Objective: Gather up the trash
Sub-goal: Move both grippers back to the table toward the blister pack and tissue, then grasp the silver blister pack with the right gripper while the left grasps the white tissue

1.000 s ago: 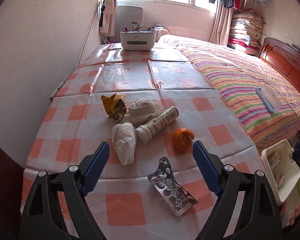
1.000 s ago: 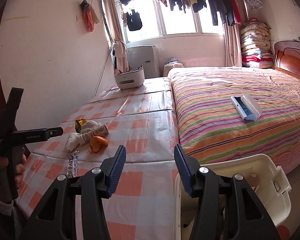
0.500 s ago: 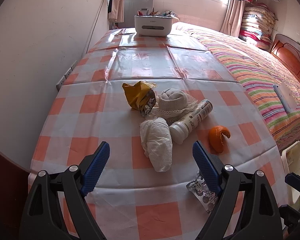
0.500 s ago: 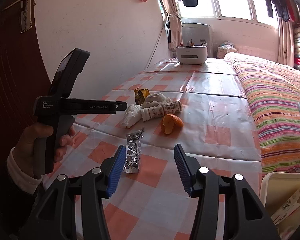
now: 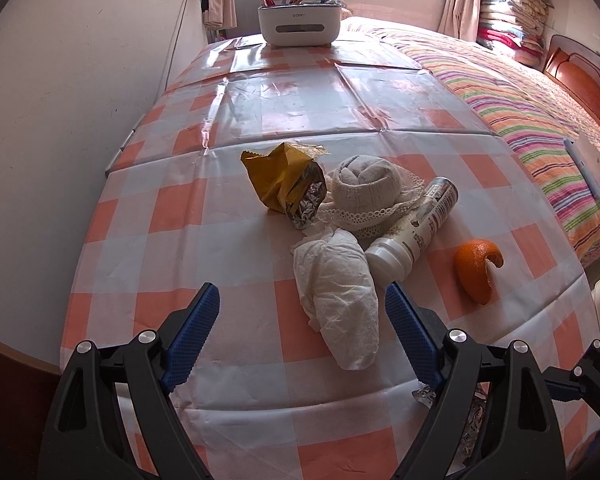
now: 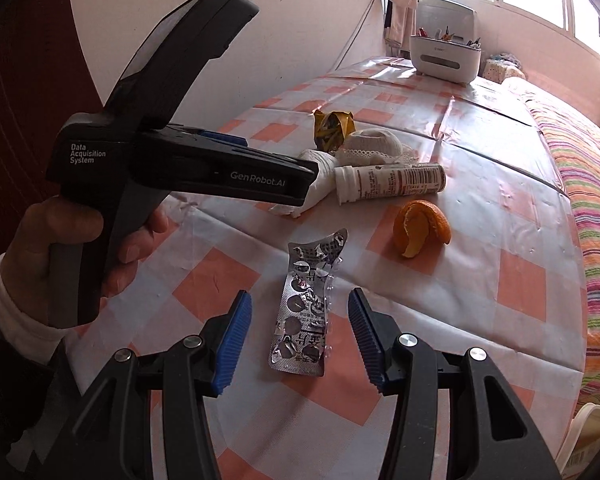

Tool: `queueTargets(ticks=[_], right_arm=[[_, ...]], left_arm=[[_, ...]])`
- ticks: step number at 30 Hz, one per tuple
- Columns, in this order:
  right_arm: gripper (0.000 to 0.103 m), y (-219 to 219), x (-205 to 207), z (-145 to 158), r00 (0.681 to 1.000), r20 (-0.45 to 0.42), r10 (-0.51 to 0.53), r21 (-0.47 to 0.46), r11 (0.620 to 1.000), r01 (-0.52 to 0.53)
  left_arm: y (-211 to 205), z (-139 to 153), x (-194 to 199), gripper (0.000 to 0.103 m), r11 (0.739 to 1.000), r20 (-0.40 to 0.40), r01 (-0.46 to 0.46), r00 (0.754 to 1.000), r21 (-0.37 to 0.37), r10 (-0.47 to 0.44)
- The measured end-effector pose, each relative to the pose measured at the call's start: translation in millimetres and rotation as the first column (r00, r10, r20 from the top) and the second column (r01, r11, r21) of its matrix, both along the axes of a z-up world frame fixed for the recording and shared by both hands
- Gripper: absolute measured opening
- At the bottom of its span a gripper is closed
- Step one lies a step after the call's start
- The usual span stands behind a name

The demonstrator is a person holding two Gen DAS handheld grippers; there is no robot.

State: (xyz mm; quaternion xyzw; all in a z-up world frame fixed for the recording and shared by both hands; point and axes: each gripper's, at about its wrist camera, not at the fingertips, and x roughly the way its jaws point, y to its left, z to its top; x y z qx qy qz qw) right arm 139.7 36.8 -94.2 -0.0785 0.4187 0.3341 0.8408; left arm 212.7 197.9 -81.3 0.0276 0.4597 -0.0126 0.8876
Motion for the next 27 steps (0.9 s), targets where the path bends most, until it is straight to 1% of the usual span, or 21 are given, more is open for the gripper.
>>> queueTargets(ticks=[8,10,12,13,14,15,16,17,18,21,24,27], right_arm=[[0.049,20.0,10.5,-15.8,1.0,-0.012,0.015,-0.097,0.995,-0.017],[0.049,21.7,10.8,-18.8,1.0,-0.018,0.024,-0.108,0.994,-0.026],[0.043,21.3,11.3,-20.6,0.999,-0.019,0.025,-0.115,0.993,-0.028],[0.035,21.1,11.1,-20.6,0.999,-0.016,0.029,-0.116,0.993,-0.03],[0.033,20.2,11.5,-20.2,0.999,-0.018,0.031,-0.111,0.993,-0.033],[0.033,18.6,11.8,-19.8,0.999,-0.022,0.03,-0.102,0.994,-0.032],[0.033,16.9,11.6,-19.0,1.0,-0.019,0.025,-0.095,0.995,-0.027],[0.032,14.7,10.5,-17.7,1.0,-0.011,0.022,-0.09,0.996,-0.023],[0.032,13.3,9.7,-16.3,1.0,-0.006,0.021,-0.084,0.996,-0.021],[0.032,4.7,5.5,-10.1,1.0,0.007,0.004,-0.047,0.999,-0.004],[0.032,-4.3,2.2,-4.3,1.0,0.018,-0.014,-0.015,1.0,0.014],[0.032,-13.6,-2.2,1.8,0.999,0.026,-0.033,0.015,0.999,0.033]], left_arm=[[-7.1,-14.6,15.4,0.084,0.999,-0.049,0.032,0.998,0.022,-0.031],[-8.3,-19.3,18.9,0.084,0.999,-0.061,0.03,0.998,0.033,-0.028],[-8.1,-24.4,22.1,0.083,0.999,-0.075,0.027,0.997,0.037,-0.025],[-7.9,-26.4,23.4,0.083,0.999,-0.083,0.024,0.996,0.031,-0.021],[-7.2,-28.2,24.3,0.079,1.0,-0.087,0.016,0.996,0.026,-0.014],[-6.6,-30.0,24.6,0.063,1.0,-0.094,0.011,0.996,0.02,-0.009],[-5.5,-30.4,25.0,0.058,1.0,-0.097,0.015,0.995,-0.001,-0.015],[-4.3,-29.6,24.8,0.044,1.0,-0.098,0.009,0.995,-0.012,-0.01],[-3.9,-28.6,24.2,0.027,1.0,-0.094,0.001,0.996,-0.003,-0.002],[-2.6,-26.9,20.2,0.021,1.0,-0.08,-0.011,0.997,-0.001,0.011],[-4.8,-23.4,13.7,0.019,1.0,-0.051,-0.017,0.999,0.019,0.018],[-4.3,-18.5,7.6,0.019,1.0,-0.029,-0.028,0.999,0.009,0.028]])
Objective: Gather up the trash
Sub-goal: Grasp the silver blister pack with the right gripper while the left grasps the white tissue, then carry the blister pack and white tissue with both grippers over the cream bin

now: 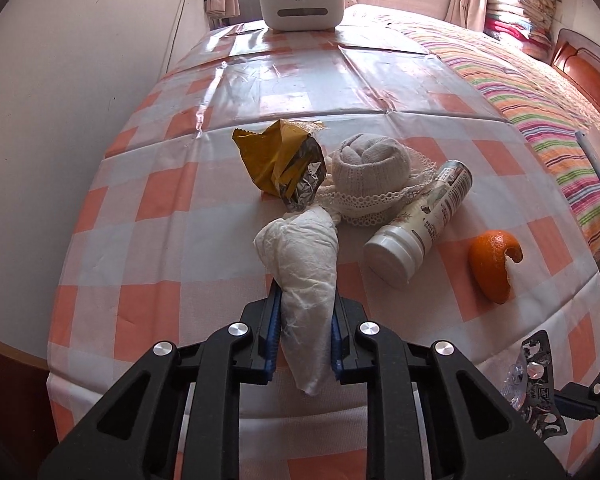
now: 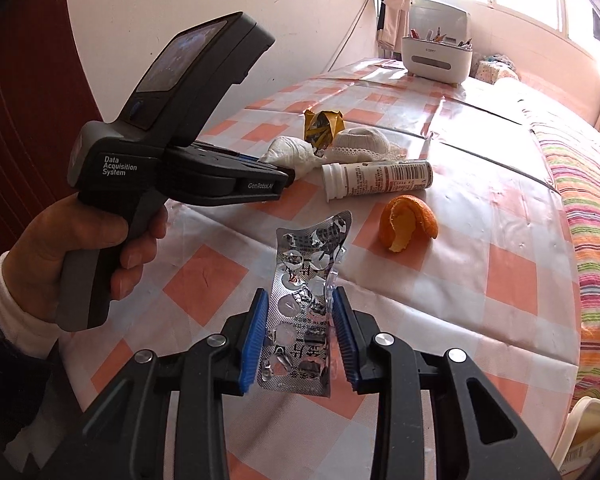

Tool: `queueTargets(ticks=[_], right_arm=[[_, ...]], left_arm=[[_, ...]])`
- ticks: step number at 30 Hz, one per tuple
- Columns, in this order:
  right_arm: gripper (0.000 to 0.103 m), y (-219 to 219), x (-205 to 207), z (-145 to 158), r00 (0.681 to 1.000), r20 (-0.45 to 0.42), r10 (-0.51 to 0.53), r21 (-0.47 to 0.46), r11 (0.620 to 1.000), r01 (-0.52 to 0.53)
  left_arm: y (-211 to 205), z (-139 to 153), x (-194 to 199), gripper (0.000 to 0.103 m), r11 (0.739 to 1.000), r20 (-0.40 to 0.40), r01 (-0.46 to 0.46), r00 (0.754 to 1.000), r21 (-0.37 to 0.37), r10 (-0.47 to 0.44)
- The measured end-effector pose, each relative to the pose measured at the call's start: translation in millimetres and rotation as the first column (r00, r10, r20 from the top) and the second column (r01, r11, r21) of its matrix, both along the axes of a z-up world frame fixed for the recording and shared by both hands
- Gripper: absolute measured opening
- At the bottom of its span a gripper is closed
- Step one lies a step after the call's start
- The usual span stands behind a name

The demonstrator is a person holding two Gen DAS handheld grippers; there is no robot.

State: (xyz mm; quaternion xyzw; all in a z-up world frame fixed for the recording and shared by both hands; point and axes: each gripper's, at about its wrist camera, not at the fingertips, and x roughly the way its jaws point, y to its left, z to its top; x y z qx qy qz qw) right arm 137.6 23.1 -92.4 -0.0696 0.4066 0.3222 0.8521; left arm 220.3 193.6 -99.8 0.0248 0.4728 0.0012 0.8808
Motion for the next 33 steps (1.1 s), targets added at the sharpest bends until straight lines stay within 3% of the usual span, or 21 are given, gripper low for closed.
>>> queueTargets(ticks=[11,33], right_arm=[[0.032,-33.3,-3.5,13.2,0.997,0.02,-0.079,0.051,0.996,0.078],[0.032,-92.0,-9.7,28.7,0.973,0.071,-0.219,0.079,0.974,0.214]], left_arm=[[-15.6,17.0,-21.3,0.019,0.999,0.054,0.024,0.998,-0.033,-0.022],[-77.9,35.8,-56.6,0.019,0.986,0.115,0.16,0.981,-0.051,-0.153]])
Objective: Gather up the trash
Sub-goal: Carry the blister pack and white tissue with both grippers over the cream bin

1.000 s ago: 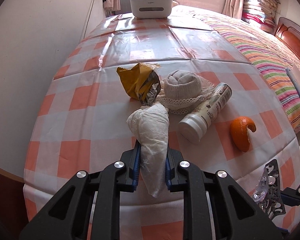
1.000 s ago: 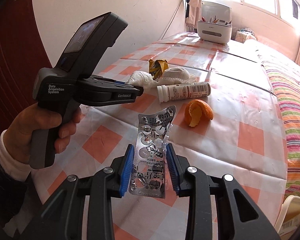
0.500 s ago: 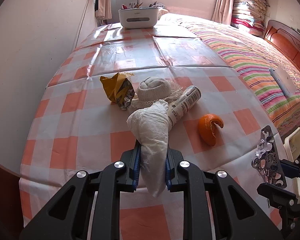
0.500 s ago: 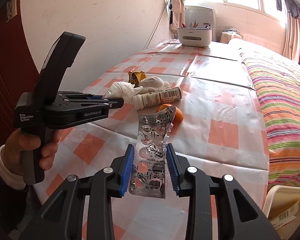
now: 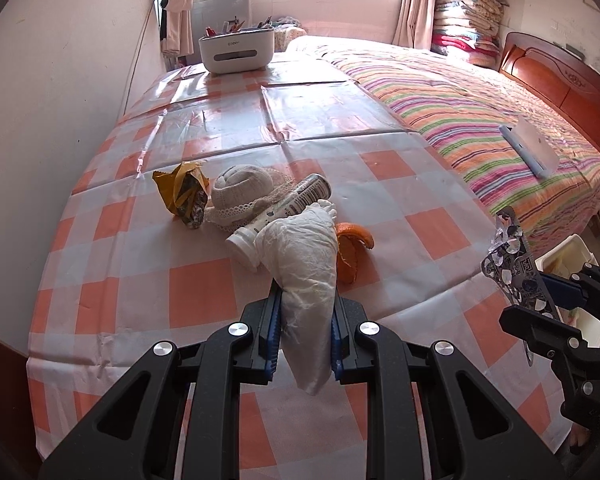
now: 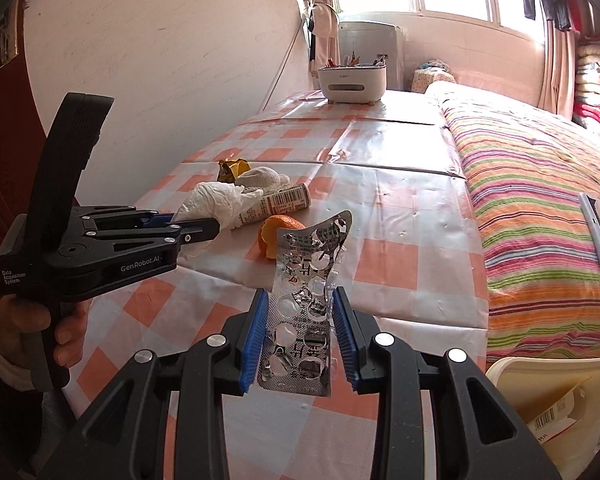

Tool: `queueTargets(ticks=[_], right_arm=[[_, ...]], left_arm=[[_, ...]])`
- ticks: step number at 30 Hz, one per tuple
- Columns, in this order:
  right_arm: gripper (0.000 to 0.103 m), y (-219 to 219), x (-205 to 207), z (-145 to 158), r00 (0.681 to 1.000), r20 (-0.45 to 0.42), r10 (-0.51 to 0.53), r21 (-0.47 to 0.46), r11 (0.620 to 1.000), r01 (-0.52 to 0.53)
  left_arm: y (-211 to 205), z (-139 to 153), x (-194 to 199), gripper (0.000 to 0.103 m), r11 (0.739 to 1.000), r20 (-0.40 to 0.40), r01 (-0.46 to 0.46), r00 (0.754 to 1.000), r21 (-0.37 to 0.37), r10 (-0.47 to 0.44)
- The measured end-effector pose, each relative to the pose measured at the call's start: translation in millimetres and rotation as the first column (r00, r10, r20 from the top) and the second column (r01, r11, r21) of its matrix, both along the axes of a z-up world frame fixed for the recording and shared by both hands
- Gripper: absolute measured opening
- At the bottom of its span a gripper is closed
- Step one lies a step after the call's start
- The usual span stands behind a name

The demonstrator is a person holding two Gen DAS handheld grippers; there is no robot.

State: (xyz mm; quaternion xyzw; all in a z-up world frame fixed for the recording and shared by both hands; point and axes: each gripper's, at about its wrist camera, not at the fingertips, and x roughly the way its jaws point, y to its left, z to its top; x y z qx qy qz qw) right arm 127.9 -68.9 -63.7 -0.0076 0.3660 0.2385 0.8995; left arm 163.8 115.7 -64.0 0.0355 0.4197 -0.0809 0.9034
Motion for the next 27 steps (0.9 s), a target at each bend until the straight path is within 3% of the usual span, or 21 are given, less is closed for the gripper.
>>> queueTargets(ticks=[27], right_arm=[[0.032,-75.5,-18.3,11.1,0.985,0.038,-0.169,0.038,0.985,0.168]], left_arm=[[-59.8,-8.0,-20.9,0.019,0.99,0.006,0.136,0.991,0.047,-0.137]])
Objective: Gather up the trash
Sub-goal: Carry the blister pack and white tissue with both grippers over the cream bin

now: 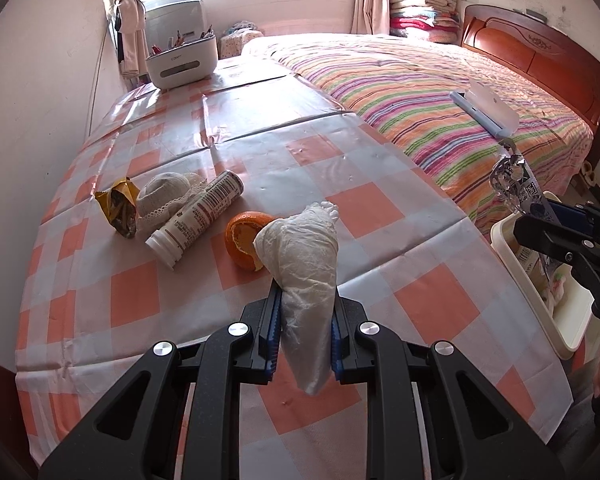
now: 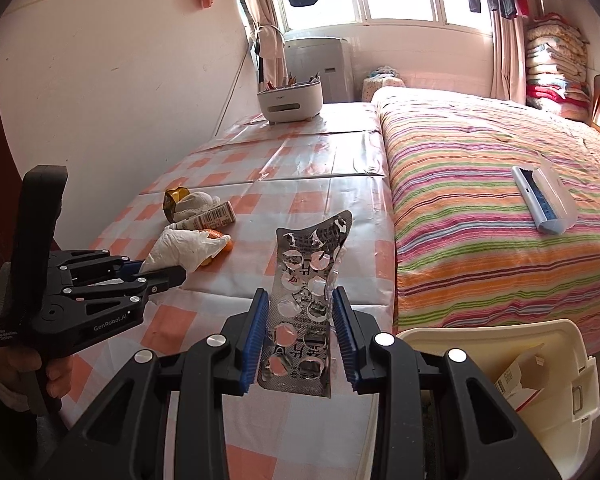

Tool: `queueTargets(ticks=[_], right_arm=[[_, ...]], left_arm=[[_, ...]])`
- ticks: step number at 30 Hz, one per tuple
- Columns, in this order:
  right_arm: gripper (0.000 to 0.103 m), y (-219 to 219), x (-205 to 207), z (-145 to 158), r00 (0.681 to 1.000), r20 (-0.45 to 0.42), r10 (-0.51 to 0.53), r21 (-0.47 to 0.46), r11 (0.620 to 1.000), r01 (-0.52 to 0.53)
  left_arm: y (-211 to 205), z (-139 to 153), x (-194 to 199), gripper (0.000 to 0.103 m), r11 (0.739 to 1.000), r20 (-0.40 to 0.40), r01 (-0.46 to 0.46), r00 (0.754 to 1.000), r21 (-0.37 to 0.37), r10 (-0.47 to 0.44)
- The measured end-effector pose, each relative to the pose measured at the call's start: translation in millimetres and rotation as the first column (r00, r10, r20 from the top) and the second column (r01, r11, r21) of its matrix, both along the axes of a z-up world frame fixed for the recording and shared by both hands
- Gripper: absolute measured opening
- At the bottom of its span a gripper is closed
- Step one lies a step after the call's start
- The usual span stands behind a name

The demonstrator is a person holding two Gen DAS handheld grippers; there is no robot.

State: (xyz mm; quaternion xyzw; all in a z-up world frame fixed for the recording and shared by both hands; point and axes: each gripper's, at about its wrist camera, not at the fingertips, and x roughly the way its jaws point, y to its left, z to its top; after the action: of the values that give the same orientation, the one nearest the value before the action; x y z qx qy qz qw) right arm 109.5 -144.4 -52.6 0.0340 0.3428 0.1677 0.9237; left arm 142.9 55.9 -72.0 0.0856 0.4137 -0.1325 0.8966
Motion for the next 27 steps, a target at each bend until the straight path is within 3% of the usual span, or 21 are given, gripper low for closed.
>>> queueTargets(ticks=[27], right_arm=[[0.032,-65.8,-19.2,-2.5,0.985,0.018,-0.174,-0.016,0.985,0.174]], left_arm=[[-81.3,2.5,-27.6,0.019,0.985,0.005,0.154,0.988,-0.073,-0.154]])
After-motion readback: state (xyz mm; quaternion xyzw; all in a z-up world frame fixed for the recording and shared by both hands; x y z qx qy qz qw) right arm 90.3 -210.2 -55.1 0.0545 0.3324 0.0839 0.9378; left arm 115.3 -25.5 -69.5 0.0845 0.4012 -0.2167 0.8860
